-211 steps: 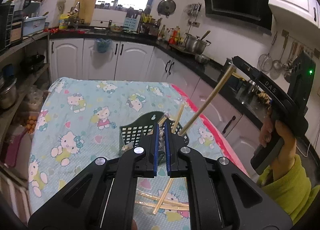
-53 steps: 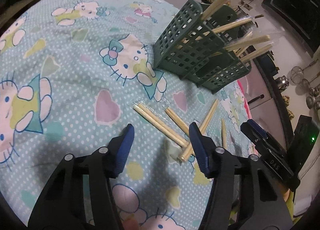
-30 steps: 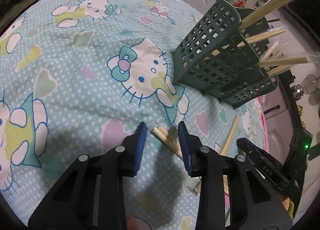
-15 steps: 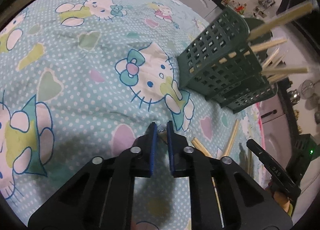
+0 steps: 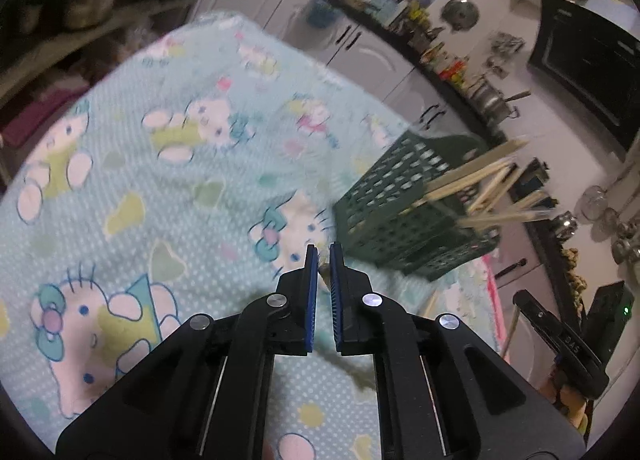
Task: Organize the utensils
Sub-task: 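Lift the chopstick with the left tool and carry it over the caddy, then lower the chopstick into a caddy slot and open the left tool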
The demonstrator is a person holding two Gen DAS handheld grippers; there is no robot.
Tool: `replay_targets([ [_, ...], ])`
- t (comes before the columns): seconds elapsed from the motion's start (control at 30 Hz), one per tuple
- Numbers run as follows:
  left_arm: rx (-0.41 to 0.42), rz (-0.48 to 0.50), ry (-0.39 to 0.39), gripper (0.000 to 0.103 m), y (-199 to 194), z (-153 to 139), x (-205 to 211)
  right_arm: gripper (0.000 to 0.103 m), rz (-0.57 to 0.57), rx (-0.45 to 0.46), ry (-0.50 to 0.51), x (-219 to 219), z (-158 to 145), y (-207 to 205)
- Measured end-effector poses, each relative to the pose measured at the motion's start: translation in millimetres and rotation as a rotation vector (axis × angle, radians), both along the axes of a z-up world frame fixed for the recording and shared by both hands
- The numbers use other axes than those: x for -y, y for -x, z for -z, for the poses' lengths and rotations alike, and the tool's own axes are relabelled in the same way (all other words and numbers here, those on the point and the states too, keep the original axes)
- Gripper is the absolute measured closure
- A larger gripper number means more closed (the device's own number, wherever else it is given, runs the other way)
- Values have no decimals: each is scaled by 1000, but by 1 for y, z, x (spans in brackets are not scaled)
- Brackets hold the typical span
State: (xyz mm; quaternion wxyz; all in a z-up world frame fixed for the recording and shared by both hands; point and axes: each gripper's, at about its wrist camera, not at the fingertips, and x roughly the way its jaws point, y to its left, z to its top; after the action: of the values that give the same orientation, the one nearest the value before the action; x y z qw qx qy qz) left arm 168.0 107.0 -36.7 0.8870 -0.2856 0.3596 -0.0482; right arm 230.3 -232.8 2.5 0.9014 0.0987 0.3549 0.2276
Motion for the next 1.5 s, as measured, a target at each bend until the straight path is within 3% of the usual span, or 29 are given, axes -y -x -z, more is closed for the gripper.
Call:
replay_targets([
  [0.47,202,97,-82,101,24,-78,37,96,-17,186,-26,-1,-61,29],
  [1.1,330,175,-116,102,28,-130,66,97,-7,337,-52,-1,-105,48],
  [1.5,448,166,-167,102,16,-185,73,97,-9,431,-62,-5,-143,40],
])
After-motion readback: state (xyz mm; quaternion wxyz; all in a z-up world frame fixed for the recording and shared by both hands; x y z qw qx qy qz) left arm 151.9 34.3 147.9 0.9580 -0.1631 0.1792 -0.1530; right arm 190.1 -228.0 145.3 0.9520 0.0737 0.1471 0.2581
